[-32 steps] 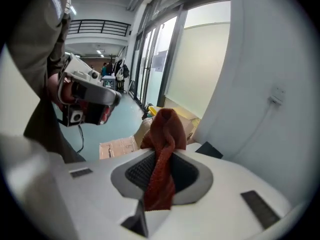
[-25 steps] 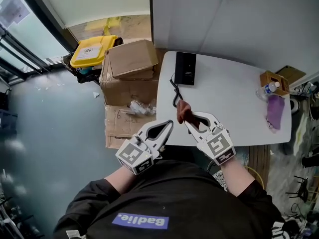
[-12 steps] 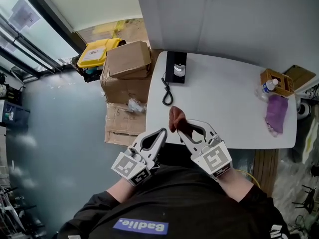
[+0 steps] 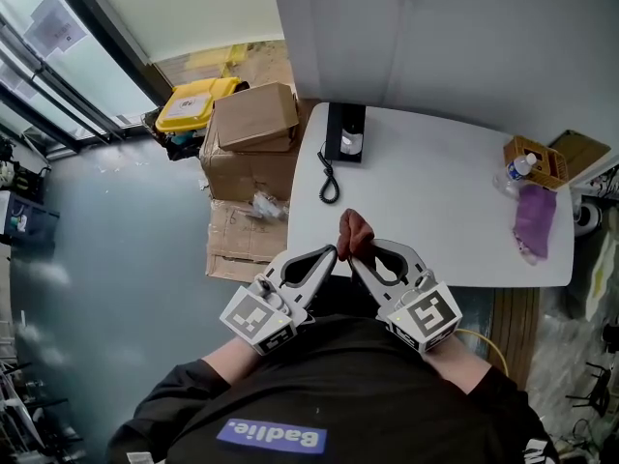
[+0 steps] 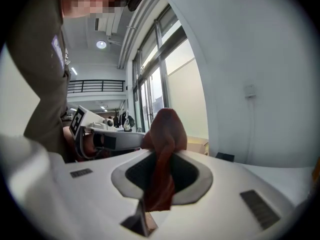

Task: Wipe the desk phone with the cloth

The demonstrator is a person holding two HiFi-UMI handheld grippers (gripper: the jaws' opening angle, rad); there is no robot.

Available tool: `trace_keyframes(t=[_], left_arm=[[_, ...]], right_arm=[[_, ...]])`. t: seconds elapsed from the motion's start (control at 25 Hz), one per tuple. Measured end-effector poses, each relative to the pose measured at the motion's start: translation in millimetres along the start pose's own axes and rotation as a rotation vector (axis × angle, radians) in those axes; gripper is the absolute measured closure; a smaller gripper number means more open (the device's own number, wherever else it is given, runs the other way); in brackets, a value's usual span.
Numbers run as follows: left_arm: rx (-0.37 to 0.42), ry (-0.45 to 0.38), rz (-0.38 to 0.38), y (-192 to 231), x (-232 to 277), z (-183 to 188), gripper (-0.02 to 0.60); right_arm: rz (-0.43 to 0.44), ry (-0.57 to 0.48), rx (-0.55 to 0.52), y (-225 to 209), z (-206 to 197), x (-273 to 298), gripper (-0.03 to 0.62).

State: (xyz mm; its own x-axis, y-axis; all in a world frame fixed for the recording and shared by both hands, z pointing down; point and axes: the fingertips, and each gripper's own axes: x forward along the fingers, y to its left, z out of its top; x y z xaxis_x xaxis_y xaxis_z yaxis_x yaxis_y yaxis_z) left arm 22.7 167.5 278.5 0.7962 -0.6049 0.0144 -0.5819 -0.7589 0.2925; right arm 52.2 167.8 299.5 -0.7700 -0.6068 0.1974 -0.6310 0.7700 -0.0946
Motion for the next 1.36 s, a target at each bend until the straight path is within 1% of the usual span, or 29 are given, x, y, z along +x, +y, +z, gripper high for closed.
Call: trace_keyframes(t=[0.28, 0.4, 0.88, 1.0, 1.12, 1.36], left_arm=[[-0.001, 0.022, -0.002, 0, -7, -9, 0.568], [-0.007, 0.025, 0.004, 2, -9, -12, 0.568], [0.001, 0.032, -0.006, -2, -7, -11, 0.568], [0.008, 0.017, 0.002, 1, -9, -7, 0.568], [0.015, -0.007, -0.018, -1, -10, -6, 0.568], [0.004, 0.023, 0.017, 0, -15, -8, 0.568]], right_arm=[[0.013, 0.011, 0.049, 7, -11, 4, 0.511], [0.025, 0.016, 0.044, 10, -13, 7, 0.511], [0.026, 0.021, 0.060, 10, -16, 6, 0.513], [0.026, 0.022, 0.063, 11, -16, 7, 0.512], [0.026, 0.023, 0.065, 13, -17, 7, 0.513], [0.030, 0.022, 0.069, 18, -18, 6, 0.513]])
